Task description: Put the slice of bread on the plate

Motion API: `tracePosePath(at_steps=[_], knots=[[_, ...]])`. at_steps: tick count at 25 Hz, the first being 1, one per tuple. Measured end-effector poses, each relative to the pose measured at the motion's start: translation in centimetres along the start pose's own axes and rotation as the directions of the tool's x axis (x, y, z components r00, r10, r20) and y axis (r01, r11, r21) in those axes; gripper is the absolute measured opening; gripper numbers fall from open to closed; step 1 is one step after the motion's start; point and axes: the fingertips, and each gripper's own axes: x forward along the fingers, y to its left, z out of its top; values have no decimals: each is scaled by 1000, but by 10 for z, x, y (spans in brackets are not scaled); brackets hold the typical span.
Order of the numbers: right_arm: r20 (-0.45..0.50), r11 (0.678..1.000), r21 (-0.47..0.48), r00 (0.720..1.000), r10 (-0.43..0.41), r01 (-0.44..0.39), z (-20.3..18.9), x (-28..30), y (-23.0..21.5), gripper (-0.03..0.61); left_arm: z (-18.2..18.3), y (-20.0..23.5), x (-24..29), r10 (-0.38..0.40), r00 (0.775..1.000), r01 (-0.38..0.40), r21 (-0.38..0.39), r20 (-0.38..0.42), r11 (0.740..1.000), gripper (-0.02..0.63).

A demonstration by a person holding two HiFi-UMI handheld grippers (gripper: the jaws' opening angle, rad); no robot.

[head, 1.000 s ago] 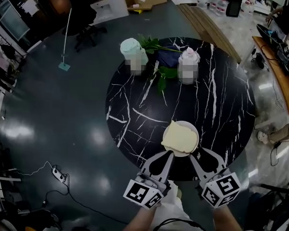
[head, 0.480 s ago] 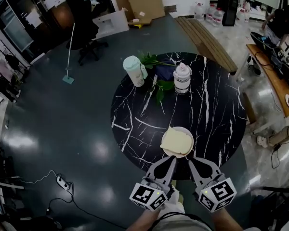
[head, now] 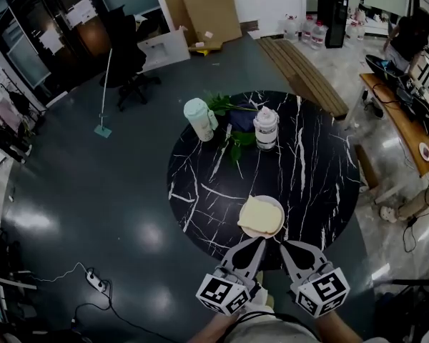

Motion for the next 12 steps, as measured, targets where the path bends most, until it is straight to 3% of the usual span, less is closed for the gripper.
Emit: tracePosePath(at_steps=[12], knots=[[13, 1000, 11, 1000, -7, 7, 2, 6, 4, 9, 6, 15, -13, 43, 999, -43, -1, 16, 999, 6]])
